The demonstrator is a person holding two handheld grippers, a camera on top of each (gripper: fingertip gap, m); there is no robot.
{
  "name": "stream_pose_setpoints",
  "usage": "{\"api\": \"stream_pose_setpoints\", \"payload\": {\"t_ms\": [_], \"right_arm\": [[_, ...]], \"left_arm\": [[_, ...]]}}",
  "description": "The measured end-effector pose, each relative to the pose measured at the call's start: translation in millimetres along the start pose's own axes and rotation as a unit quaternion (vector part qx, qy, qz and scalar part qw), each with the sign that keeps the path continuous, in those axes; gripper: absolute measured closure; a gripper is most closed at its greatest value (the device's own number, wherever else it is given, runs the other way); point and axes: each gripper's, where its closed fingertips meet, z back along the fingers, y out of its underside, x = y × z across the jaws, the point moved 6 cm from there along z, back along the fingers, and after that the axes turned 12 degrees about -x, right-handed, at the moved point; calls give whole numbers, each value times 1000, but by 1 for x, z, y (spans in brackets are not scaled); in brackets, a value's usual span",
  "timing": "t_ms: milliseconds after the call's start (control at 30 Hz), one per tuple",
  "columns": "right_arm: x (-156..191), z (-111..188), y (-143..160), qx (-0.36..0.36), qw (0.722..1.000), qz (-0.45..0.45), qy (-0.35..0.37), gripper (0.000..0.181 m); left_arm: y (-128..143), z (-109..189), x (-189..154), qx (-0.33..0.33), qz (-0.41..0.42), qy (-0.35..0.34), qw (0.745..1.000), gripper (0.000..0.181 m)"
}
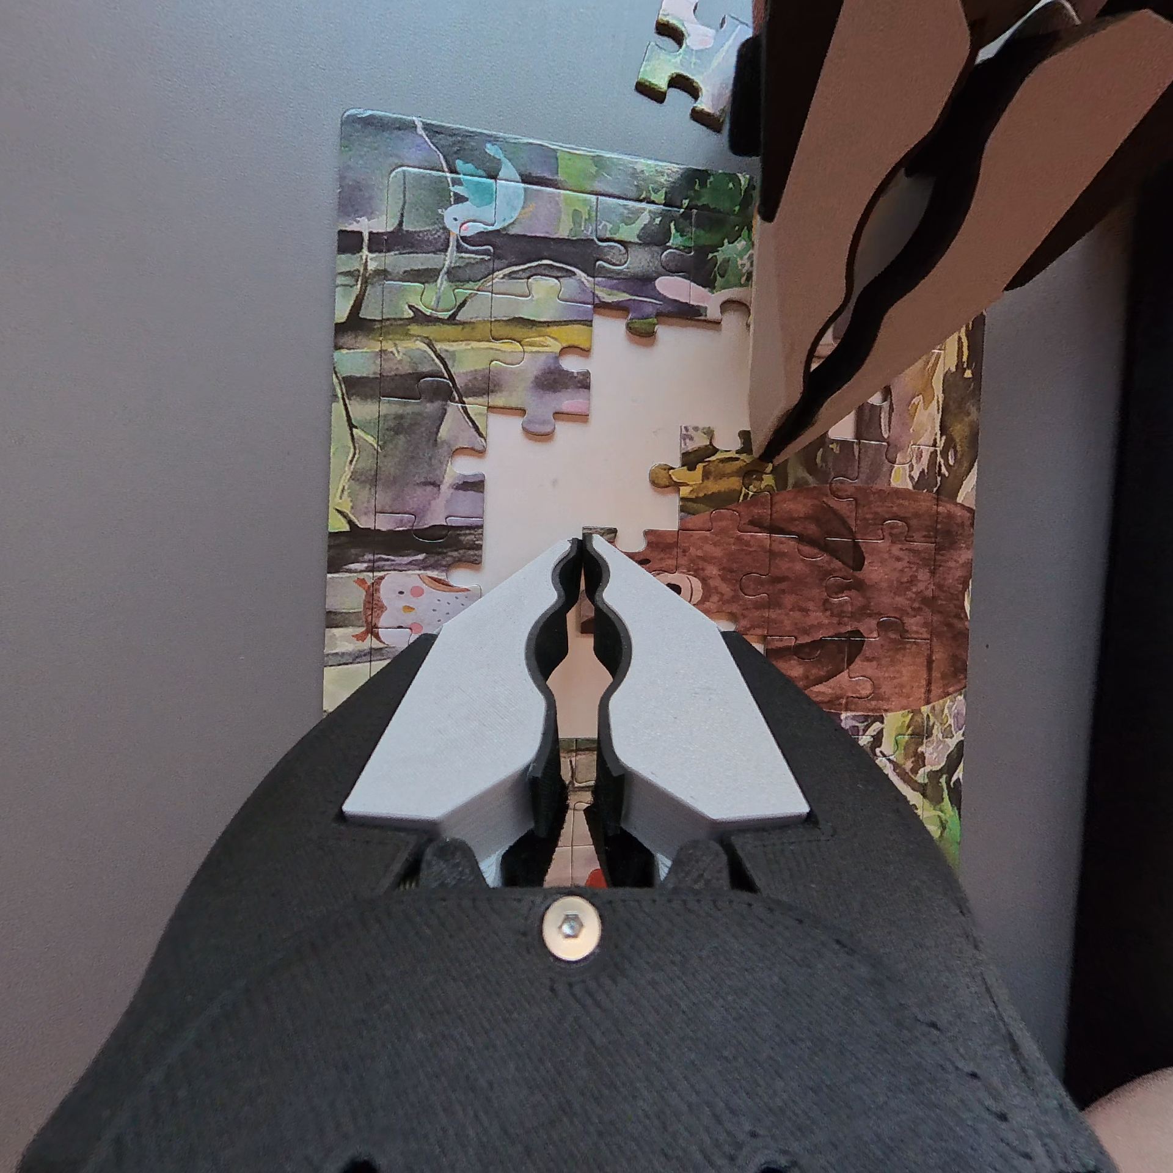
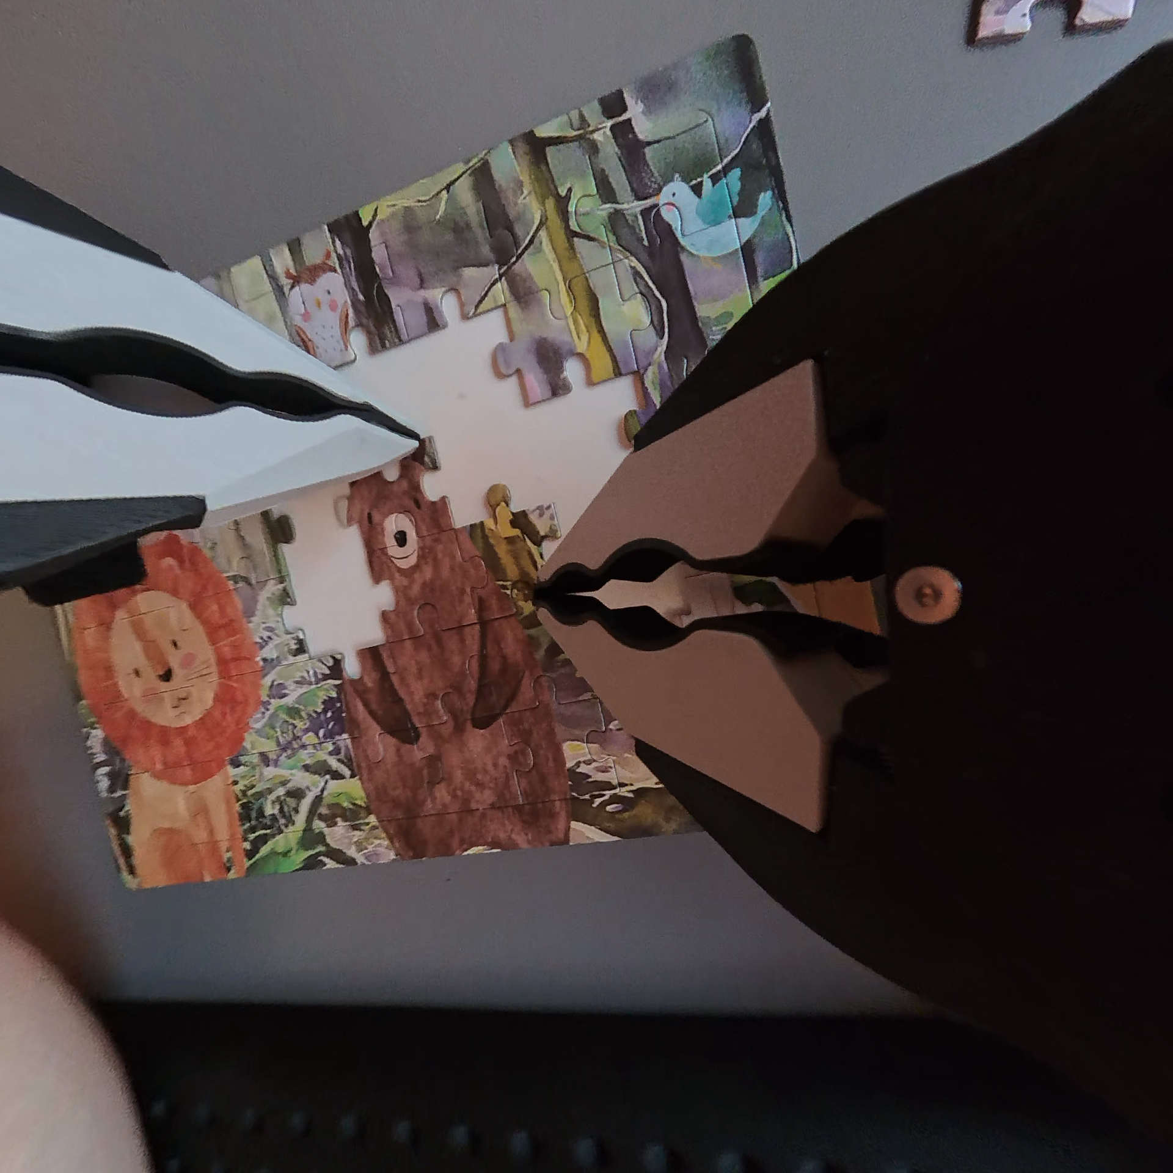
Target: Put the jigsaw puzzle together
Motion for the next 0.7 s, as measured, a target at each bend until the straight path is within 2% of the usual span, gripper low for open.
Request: {"api": "stream_pose_setpoints", "payload": {"t_ms": [200, 267, 333, 467, 533, 700], "right_arm": [[3, -1, -1, 17, 999, 26, 20, 181], [2, -1, 0, 11, 1000, 20, 18, 181], [2, 0, 0, 6, 1000, 17, 15, 181], [2, 0, 1, 1, 1000, 17, 13, 181], [2, 0, 1, -1, 1000, 17, 12, 181], [2, 0, 1, -1, 1000, 18, 12, 181]], "left_arm": [[0, 2, 1, -1, -6, -6, 1000, 181], [-7, 8, -2, -19, -11, -4, 1000, 181], [-18, 16, -16, -41, -19, 25, 999, 181], [-19, 3, -36, 7, -63, 58, 996, 181], [-19, -8, -41, 11, -50, 84, 995, 181], [-10, -15, -37, 27, -31, 94, 995, 181]]}}
